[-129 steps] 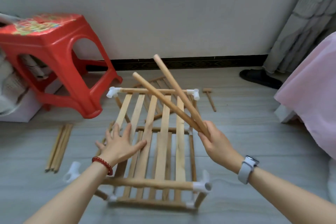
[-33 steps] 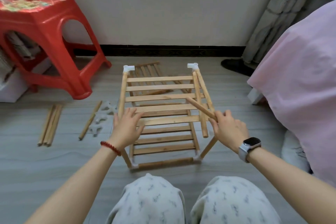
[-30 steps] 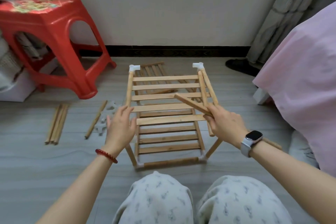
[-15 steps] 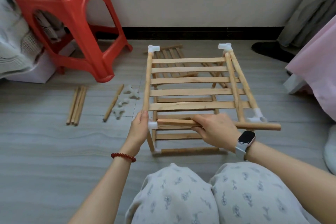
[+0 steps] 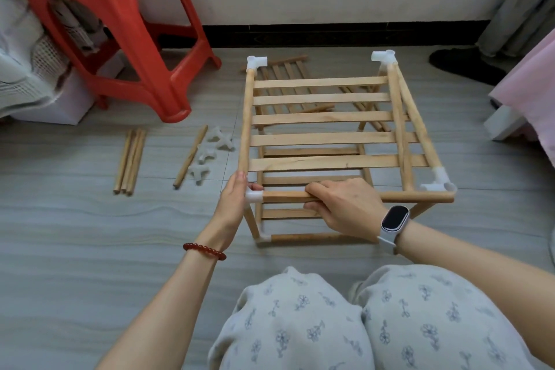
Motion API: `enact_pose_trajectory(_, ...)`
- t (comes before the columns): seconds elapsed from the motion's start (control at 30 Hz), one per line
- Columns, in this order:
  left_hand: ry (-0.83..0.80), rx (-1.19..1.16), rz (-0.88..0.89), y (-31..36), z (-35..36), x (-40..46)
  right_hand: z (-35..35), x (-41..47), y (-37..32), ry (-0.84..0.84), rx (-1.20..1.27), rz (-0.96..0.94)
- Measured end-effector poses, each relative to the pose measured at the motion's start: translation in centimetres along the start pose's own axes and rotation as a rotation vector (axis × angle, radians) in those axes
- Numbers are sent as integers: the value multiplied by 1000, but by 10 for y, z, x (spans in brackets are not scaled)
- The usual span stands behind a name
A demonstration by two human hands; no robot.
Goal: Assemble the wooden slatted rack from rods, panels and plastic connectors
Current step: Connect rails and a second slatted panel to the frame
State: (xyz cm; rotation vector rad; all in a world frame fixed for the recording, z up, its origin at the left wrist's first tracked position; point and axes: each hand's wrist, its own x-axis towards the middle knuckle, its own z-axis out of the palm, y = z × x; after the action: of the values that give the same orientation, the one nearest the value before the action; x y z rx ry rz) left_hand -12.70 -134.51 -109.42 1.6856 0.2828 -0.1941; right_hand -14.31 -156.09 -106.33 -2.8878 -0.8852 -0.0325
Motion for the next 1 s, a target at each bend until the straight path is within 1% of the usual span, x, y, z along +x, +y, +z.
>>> enact_pose_trajectory(0.2, 14, 38, 18, 2, -3, 3, -2, 15, 1, -98, 179, 44)
enact_pose_trajectory(0.33, 21, 183, 28, 0, -1, -2, -2, 10, 2, -127, 209, 44)
enact_pose_trajectory(0.43, 117, 258, 27, 4, 5, -7, -8, 1, 5, -119, 222, 39)
enact_pose_trajectory(0.47, 170, 307, 34, 6, 6, -9, -11, -3, 7, -81, 232, 34)
enact_pose_trajectory(0.5, 221, 388, 60, 9, 6, -10, -15, -8, 10, -9, 240, 28)
enact_pose_trajectory(0.57, 304, 619, 181, 16, 6, -13, -21, -22, 25, 213, 192, 49)
enact_pose_trajectory(0.6, 327, 723, 262, 20, 7, -14, -22, -29, 36, 329, 136, 116)
enact_pose_trajectory(0.63, 329, 794, 352, 24, 11, -16, -25, -35, 51, 400, 87, 225)
enact_pose_trajectory(0.67, 308, 842, 443, 28, 16, -17, -28, -41, 66, 409, 58, 358)
enact_pose_trajectory(0.7, 266, 872, 527, 32, 23, -18, -30, -45, 81, 364, 50, 484)
enact_pose_trajectory(0.73, 212, 894, 602, 35, 31, -19, -29, -47, 94, 278, 53, 577)
enact_pose_trajectory(0.77, 147, 917, 670, 39, 41, -18, -29, -50, 105, 186, 63, 622)
enact_pose_trajectory(0.83, -5, 961, 741, 44, 60, -17, -23, -49, 116, 48, 137, 607)
enact_pose_trajectory(0.87, -84, 977, 748, 47, 69, -16, -20, -48, 118, 49, 187, 596)
enact_pose_trajectory(0.93, -214, 1049, 740, 52, 91, -9, -17, -46, 121, 175, 278, 621)
enact_pose_trajectory(1.0, -275, 1185, 747, 53, 108, -2, -13, -51, 120, 279, 378, 690)
